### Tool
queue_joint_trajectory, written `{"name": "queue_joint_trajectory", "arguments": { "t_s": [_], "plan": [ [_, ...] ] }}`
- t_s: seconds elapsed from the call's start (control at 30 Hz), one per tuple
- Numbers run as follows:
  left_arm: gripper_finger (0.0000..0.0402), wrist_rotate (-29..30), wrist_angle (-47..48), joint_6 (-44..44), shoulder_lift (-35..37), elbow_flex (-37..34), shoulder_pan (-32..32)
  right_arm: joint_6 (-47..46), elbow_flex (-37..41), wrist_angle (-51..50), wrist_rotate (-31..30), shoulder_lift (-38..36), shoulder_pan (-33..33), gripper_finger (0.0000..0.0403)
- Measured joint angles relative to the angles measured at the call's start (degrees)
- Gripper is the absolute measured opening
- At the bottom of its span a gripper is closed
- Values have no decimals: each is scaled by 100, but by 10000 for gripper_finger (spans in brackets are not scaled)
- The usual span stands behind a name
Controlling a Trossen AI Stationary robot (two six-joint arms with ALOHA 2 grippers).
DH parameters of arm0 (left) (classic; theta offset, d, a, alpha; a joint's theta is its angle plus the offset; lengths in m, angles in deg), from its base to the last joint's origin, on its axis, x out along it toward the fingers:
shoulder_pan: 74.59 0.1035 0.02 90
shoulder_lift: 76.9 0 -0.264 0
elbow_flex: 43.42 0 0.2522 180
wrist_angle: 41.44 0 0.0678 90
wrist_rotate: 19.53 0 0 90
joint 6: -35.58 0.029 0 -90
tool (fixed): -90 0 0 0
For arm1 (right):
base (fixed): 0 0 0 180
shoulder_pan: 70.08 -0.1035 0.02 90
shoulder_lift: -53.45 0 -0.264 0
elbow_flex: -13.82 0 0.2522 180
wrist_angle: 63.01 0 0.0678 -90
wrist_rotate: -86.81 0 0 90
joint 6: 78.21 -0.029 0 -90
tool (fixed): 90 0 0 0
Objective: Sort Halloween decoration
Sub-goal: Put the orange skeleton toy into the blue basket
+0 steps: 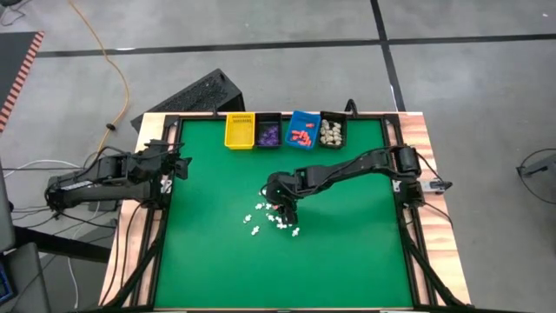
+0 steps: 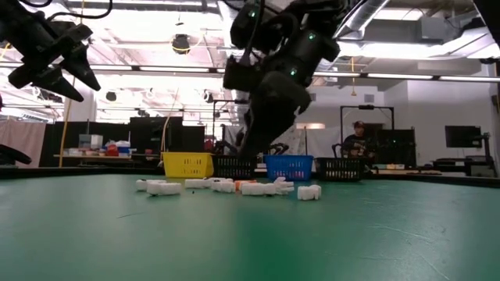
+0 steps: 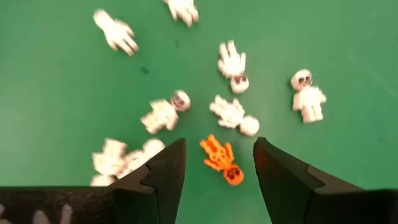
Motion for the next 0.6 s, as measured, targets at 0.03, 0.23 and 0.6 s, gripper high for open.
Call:
{"name": "queue_joint_trajectory", "arguments": {
  "t_s": [0.03,0.23,0.6],
  "plan": [
    [256,2,-3,-4,0,0,0,48,2,-25,-2,18,9,212],
    [256,37,1,-12,0,0,0,204,5,-99,13,185,12,212],
    [256,66,13,-10,0,0,-1,218,7,-126,-30,279,38,186]
  ]
}}
